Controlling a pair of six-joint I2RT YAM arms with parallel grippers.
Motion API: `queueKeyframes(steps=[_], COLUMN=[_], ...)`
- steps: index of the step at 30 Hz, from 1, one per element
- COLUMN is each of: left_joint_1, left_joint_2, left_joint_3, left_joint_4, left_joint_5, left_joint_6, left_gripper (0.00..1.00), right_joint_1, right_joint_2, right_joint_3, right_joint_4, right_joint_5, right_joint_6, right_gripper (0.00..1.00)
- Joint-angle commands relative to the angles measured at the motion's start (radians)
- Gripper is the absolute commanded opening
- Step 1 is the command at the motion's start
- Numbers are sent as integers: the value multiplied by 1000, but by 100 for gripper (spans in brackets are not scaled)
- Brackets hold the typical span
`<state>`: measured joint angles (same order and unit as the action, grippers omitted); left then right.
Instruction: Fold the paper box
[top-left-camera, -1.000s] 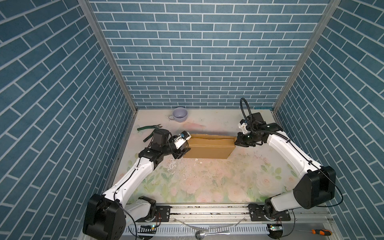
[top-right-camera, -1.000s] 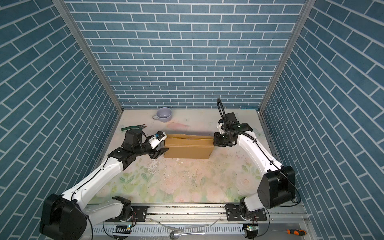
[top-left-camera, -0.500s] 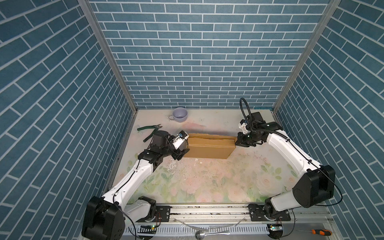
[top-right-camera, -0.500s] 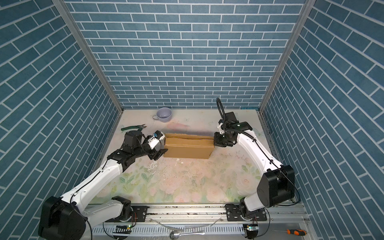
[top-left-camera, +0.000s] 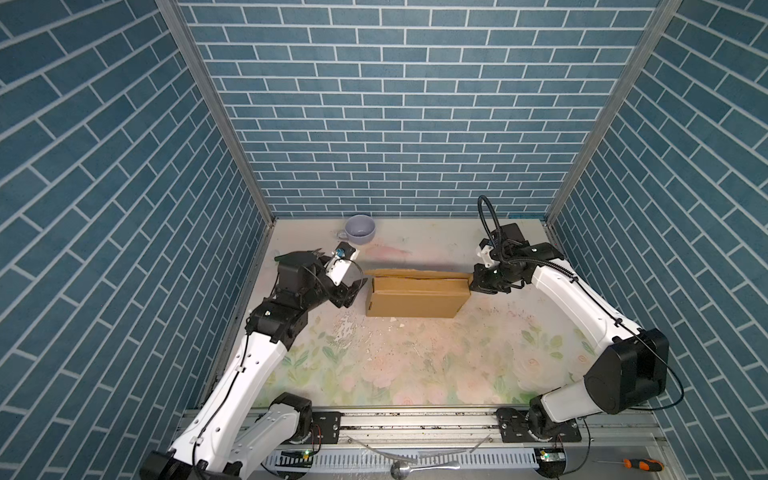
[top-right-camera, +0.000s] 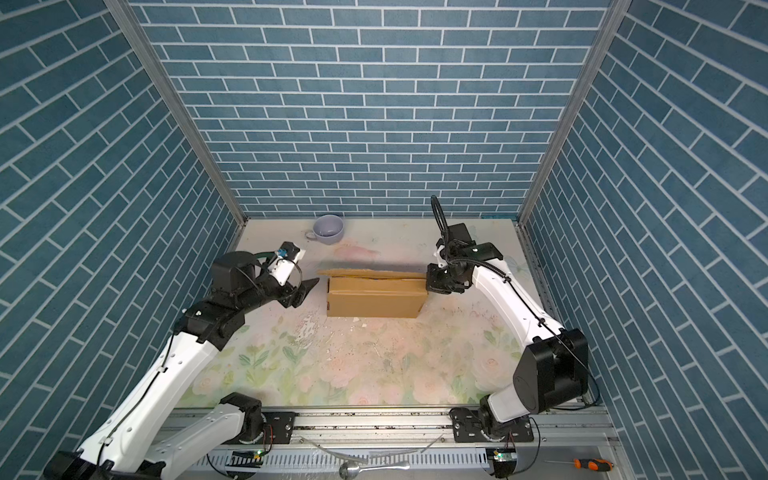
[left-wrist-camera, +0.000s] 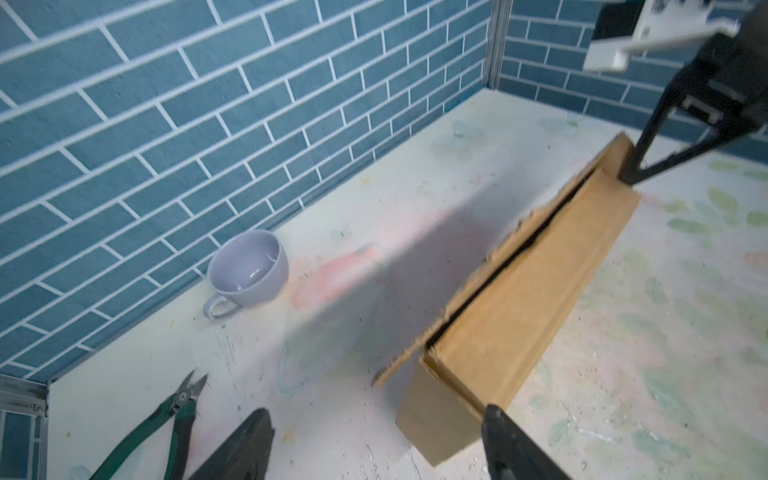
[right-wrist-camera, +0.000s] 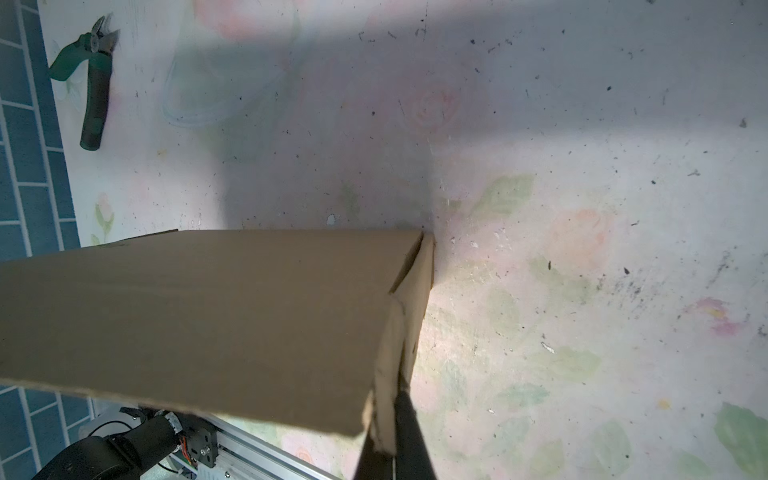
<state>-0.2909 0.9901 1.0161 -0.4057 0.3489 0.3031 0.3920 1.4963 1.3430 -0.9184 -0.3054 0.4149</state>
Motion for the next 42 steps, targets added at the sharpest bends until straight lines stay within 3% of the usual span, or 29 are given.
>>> queueKeyframes(steps=[1,9,18,29,35,38,42], left_joint_1=[12,12,12,6,-6,-15,-28], left_joint_2=[119,335,323,401,397,404,409], left_joint_3=[138,359,320,385,386,388,393], left_joint_4=[-154,-445,-464,-472,-450,-453,-483], left_joint_5=[109,225,256,231,202,174,151], left_joint_6=[-21,51,67,69,13,-70,-207], left_gripper=[80,73,68,29,14,3,0], right_joint_1=[15,16,20,25,27,29,45], right_joint_2=[42,41,38,39,35,32,30], right_joint_3=[3,7,7,10,10,10,12], right_joint_4=[-109,-111,-117,-114,-117,-117,-110], right_joint_5=[27,32,37,38,38,34,28], right_joint_6=[25,25,25,30,33,46,85], right_gripper=[0,0,0,0,0,0,0])
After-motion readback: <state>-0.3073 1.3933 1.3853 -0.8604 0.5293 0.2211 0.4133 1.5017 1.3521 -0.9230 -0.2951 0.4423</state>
